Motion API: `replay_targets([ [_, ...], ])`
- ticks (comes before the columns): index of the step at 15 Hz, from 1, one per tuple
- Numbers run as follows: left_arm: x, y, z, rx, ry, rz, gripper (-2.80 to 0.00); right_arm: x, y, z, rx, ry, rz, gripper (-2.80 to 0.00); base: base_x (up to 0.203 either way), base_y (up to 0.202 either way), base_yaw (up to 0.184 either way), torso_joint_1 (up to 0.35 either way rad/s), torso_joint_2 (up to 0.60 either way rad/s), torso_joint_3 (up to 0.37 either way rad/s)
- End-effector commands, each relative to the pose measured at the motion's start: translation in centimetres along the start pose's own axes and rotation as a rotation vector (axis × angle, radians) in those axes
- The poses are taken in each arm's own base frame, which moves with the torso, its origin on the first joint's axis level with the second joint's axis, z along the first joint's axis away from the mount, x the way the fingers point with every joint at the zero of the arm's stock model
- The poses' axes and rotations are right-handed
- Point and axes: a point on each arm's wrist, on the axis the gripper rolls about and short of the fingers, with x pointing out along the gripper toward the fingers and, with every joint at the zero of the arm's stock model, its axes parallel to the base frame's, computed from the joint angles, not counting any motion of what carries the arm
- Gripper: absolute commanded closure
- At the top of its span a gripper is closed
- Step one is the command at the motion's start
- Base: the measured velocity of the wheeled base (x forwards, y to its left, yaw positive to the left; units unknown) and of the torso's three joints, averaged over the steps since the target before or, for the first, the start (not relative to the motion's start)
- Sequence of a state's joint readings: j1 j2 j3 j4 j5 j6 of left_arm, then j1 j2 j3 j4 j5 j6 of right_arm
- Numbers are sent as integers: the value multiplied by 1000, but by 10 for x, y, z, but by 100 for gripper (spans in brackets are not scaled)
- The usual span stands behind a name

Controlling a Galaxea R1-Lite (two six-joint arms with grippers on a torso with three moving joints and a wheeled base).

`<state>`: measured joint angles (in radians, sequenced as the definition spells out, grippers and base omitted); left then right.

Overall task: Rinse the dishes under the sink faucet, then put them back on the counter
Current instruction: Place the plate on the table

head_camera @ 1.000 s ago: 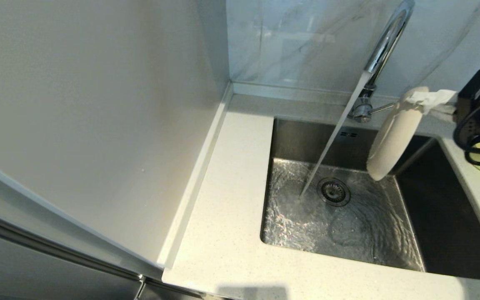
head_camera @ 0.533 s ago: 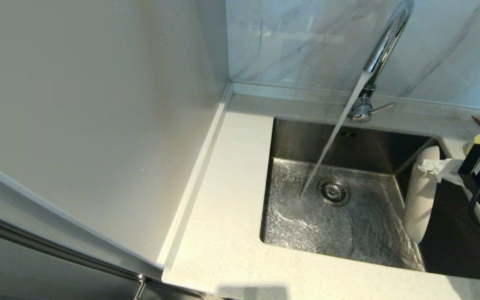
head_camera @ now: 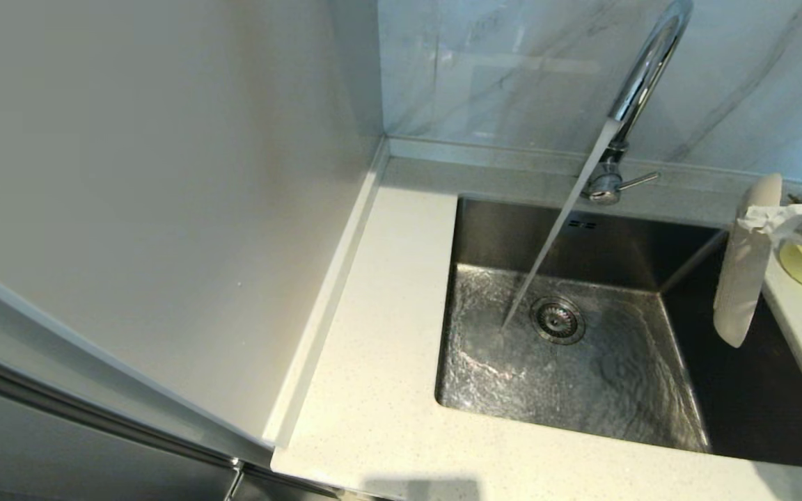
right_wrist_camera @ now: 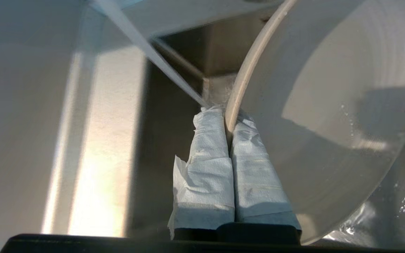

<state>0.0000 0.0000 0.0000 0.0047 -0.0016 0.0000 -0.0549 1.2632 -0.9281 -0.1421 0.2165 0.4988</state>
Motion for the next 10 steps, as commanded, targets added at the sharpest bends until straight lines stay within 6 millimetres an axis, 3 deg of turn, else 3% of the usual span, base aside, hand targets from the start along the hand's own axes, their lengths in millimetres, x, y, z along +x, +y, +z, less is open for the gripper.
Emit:
replay_targets([
  [1, 0, 0, 0, 0, 0, 0, 0, -2, -5, -8, 7, 40, -37, 0, 0, 0, 0, 0, 0, 0],
  [5, 0, 0, 0, 0, 0, 0, 0, -23, 20, 31, -24, -7, -44, 0, 0, 0, 0, 0, 0, 0],
  [6, 0, 0, 0, 0, 0, 0, 0, -22, 21, 33, -34, -28, -33, 0, 0, 0, 0, 0, 0, 0],
  [10, 0, 0, 0, 0, 0, 0, 0, -18, 2, -5, -147, 41, -78, 0, 0, 0, 0, 0, 0, 0],
])
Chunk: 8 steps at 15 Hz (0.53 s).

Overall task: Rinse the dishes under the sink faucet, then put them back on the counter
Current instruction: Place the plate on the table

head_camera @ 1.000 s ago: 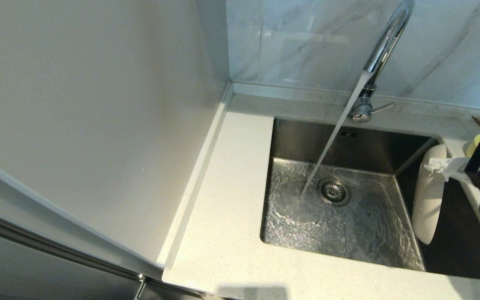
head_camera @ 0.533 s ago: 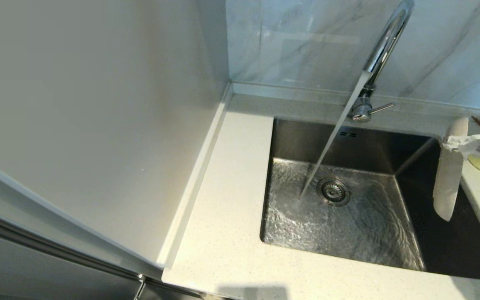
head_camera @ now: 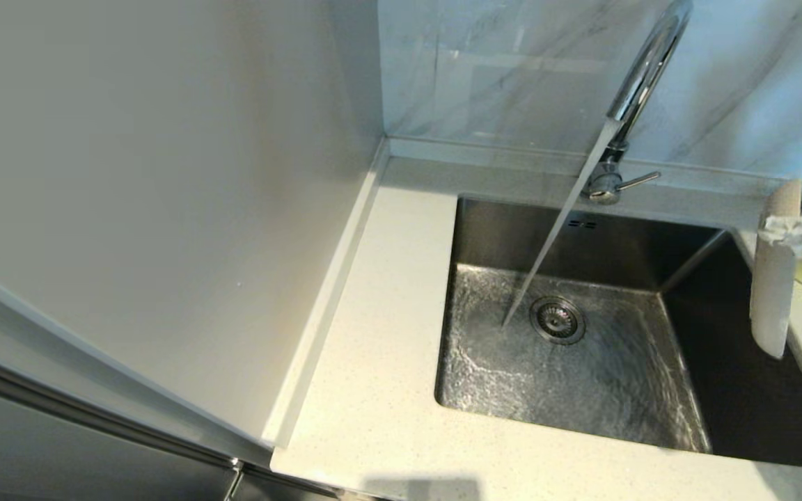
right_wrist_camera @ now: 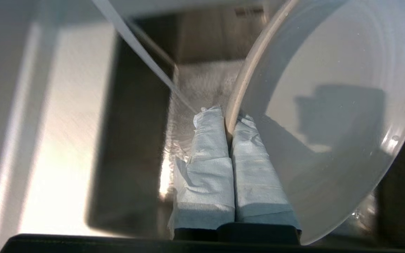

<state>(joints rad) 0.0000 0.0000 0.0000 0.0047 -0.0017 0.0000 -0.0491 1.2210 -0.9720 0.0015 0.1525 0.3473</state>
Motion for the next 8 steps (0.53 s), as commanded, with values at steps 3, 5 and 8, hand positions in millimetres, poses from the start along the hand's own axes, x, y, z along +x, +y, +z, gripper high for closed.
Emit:
replay_targets([
  [3, 0, 0, 0, 0, 0, 0, 0, -30, 18, 35, -118, -148, 33, 0, 0, 0, 0, 0, 0, 0],
  [5, 0, 0, 0, 0, 0, 0, 0, -64, 38, 72, -152, -317, 70, 0, 0, 0, 0, 0, 0, 0],
  [8, 0, 0, 0, 0, 0, 0, 0, -63, 40, 58, -157, -255, 71, 0, 0, 0, 0, 0, 0, 0],
])
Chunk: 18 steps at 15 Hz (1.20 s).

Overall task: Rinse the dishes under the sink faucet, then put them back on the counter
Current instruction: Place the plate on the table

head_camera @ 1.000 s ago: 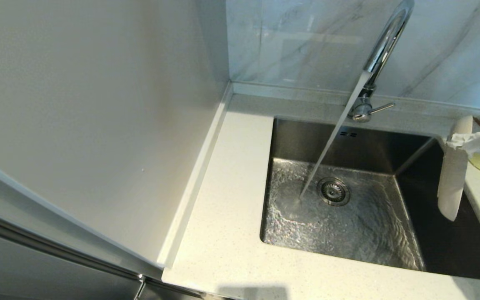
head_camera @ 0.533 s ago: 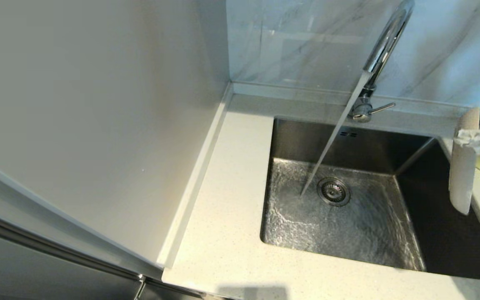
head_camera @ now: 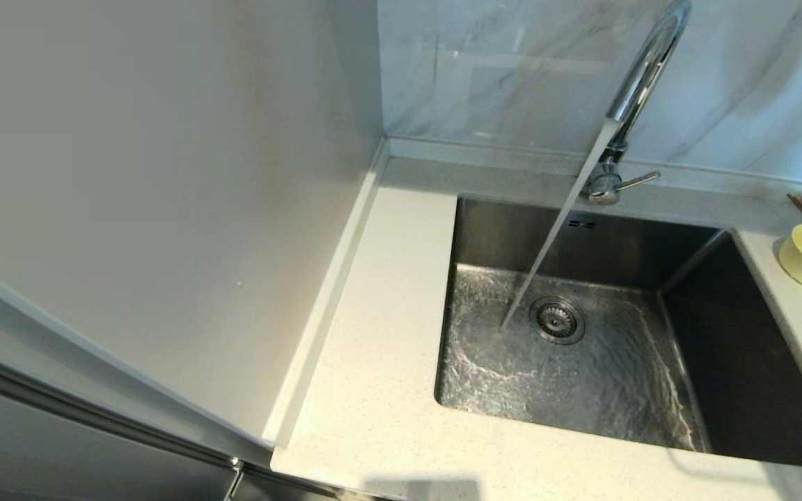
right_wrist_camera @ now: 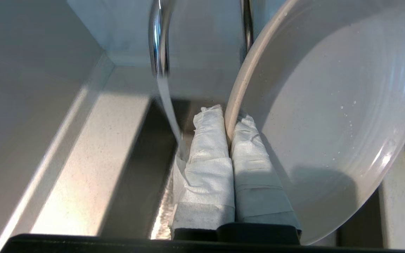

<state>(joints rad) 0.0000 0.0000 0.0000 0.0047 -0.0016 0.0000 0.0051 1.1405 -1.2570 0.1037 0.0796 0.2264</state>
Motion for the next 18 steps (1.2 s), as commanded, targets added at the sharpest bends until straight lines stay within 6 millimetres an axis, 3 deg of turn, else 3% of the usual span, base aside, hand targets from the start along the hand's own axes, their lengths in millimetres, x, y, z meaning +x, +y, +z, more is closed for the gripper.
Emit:
replay_targets([
  [1, 0, 0, 0, 0, 0, 0, 0, 2, -2, -26, 5, 98, 1, 0, 0, 0, 0, 0, 0, 0],
  [3, 0, 0, 0, 0, 0, 0, 0, 7, -15, -104, -2, 385, -63, 0, 0, 0, 0, 0, 0, 0],
  [4, 0, 0, 0, 0, 0, 0, 0, 2, -21, -132, -21, 499, -93, 0, 0, 0, 0, 0, 0, 0],
  [6, 0, 0, 0, 0, 0, 0, 0, -8, -26, -161, -96, 657, -133, 0, 0, 0, 0, 0, 0, 0],
  [7, 0, 0, 0, 0, 0, 0, 0, -11, -26, -159, -162, 686, -145, 0, 0, 0, 0, 0, 0, 0],
  [9, 0, 0, 0, 0, 0, 0, 0, -17, -21, -128, -463, 653, -197, 0, 0, 0, 0, 0, 0, 0],
  [11, 0, 0, 0, 0, 0, 0, 0, -29, -21, -115, -684, 621, -246, 0, 0, 0, 0, 0, 0, 0],
  [14, 0, 0, 0, 0, 0, 0, 0, -40, -28, -136, -864, 594, -305, 0, 0, 0, 0, 0, 0, 0],
  [18, 0, 0, 0, 0, 0, 0, 0, -42, -40, -162, -904, 686, -350, 0, 0, 0, 0, 0, 0, 0],
])
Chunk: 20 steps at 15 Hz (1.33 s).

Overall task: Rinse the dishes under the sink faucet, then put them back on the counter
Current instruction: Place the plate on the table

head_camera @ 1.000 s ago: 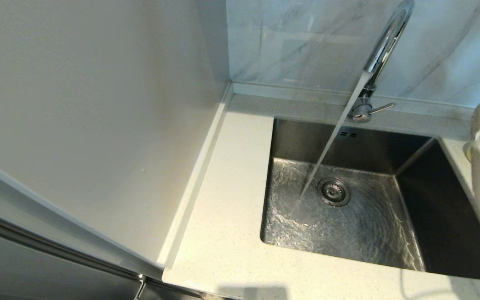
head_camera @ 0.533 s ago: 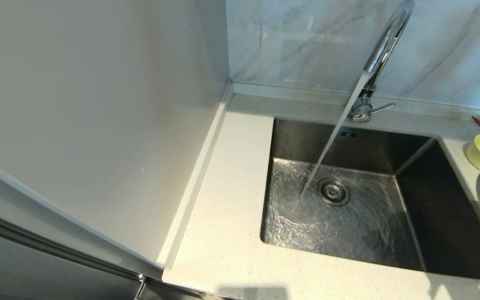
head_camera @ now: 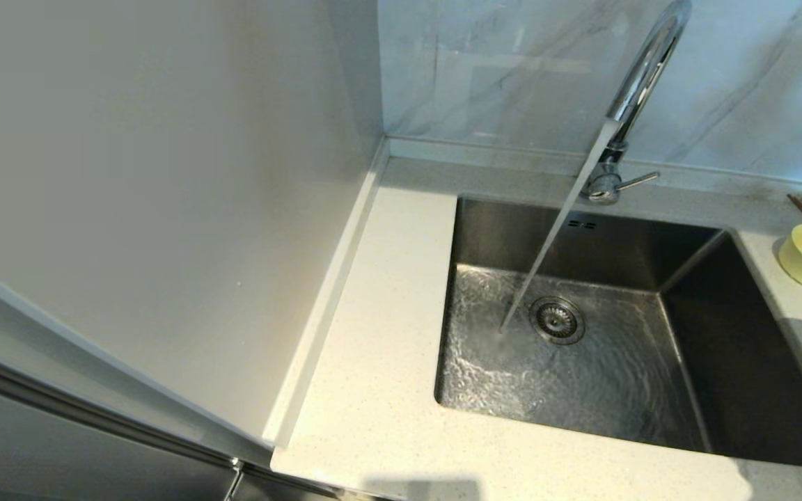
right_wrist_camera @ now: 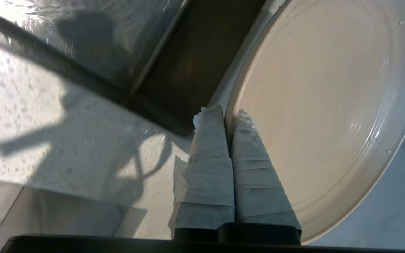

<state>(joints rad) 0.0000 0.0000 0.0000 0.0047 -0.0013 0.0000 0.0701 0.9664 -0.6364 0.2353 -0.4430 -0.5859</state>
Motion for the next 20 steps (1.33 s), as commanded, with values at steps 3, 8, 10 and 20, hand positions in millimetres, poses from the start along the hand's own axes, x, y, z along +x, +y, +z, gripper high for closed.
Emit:
replay_targets([
  [3, 0, 0, 0, 0, 0, 0, 0, 16, 5, -7, 1, 102, 6, 0, 0, 0, 0, 0, 0, 0],
  [8, 0, 0, 0, 0, 0, 0, 0, 46, -12, -14, 99, 293, -57, 0, 0, 0, 0, 0, 0, 0],
  [10, 0, 0, 0, 0, 0, 0, 0, 58, -18, -12, 197, 305, -30, 0, 0, 0, 0, 0, 0, 0],
  [20, 0, 0, 0, 0, 0, 0, 0, 117, -15, -5, 369, 369, 82, 0, 0, 0, 0, 0, 0, 0],
])
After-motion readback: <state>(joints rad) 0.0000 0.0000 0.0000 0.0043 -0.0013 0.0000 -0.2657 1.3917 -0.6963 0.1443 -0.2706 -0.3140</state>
